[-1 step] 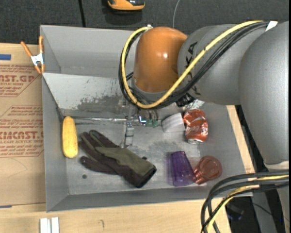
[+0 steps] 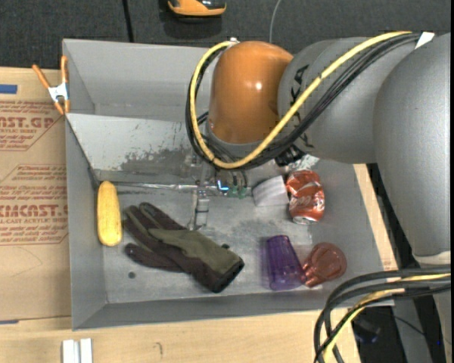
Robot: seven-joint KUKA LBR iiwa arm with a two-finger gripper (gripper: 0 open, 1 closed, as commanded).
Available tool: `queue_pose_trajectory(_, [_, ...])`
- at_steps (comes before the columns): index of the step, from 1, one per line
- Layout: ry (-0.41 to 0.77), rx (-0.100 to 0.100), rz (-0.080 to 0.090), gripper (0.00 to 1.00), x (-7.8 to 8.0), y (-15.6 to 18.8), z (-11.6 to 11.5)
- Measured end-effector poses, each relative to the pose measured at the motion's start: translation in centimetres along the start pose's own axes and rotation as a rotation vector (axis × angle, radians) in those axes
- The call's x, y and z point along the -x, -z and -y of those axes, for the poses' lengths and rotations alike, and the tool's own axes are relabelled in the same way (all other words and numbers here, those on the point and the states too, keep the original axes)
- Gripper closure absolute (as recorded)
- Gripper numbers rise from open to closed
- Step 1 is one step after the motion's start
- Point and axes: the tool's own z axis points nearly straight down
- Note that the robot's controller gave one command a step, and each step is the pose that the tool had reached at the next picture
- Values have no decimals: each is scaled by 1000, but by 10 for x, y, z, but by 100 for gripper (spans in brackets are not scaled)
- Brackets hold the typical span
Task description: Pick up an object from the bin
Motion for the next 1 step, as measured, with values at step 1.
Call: queue_pose_trajectory(1, [-10,-1,7,0,-24,6,-12])
